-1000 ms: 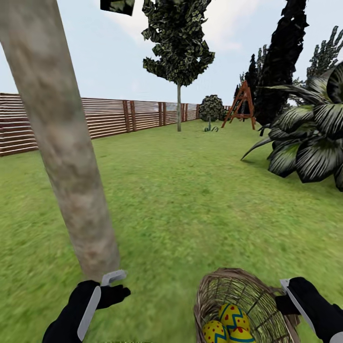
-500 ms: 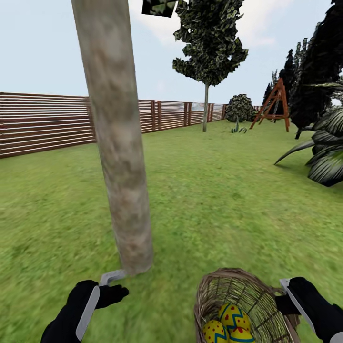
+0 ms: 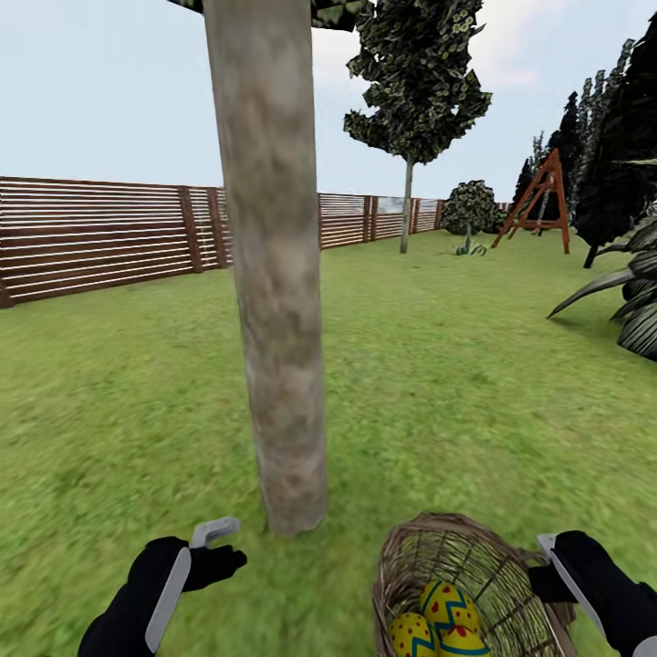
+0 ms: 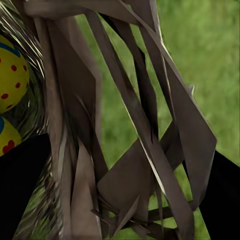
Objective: Take the three Easter eggs out of the wicker basket on the lawn in the garden, then place them on the lawn next to a single tree (choose any tree) so that all three eggs are next to the same tree and none are left in the basket.
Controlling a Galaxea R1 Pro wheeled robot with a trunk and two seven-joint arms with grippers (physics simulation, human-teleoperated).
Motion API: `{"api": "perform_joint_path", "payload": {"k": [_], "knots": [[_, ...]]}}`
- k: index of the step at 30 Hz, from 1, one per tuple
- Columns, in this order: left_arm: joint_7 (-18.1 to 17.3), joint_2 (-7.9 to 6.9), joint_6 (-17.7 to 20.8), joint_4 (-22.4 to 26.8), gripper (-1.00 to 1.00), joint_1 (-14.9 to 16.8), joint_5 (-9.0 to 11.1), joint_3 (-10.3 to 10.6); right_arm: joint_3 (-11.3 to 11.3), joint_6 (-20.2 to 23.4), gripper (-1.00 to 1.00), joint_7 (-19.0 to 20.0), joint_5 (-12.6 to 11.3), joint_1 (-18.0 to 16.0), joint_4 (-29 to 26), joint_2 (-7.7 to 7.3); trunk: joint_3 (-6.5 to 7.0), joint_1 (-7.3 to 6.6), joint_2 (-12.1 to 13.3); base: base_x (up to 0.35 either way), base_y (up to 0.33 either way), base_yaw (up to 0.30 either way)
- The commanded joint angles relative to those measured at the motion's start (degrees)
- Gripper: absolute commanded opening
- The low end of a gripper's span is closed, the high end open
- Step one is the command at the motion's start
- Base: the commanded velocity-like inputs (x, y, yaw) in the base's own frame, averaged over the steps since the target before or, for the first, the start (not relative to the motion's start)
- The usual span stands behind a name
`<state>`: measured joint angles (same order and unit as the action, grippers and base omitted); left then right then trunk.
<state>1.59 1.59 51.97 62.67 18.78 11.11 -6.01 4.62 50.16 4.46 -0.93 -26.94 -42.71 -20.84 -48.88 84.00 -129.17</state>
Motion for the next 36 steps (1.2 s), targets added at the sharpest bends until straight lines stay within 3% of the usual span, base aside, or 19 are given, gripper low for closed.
{"api": "perform_joint_path", "payload": {"k": [1, 18, 36], "knots": [[0.2, 0.01, 0.2, 0.1, 1.0, 0.0, 0.4, -0.1, 0.2, 0.4, -1.0, 0.1, -0.5, 0.0, -0.1, -0.08, -0.06, -0.01, 0.0, 0.0, 0.345, 0.007], [0.1, 0.17, 0.2, 0.0, 1.0, 0.0, 0.4, -0.1, 0.2, 0.4, -1.0, 0.2, -0.6, 0.0, 0.0, -0.08, -0.06, -0.01, 0.0, 0.153, 0.315, 0.0], [0.1, 0.51, 0.2, -0.4, 1.0, 0.0, 0.4, -0.1, 0.3, 0.3, -1.0, 0.6, -1.2, 0.0, 1.0, 0.18, -0.06, -0.01, 0.0, 0.009, 0.011, 0.0]]}}
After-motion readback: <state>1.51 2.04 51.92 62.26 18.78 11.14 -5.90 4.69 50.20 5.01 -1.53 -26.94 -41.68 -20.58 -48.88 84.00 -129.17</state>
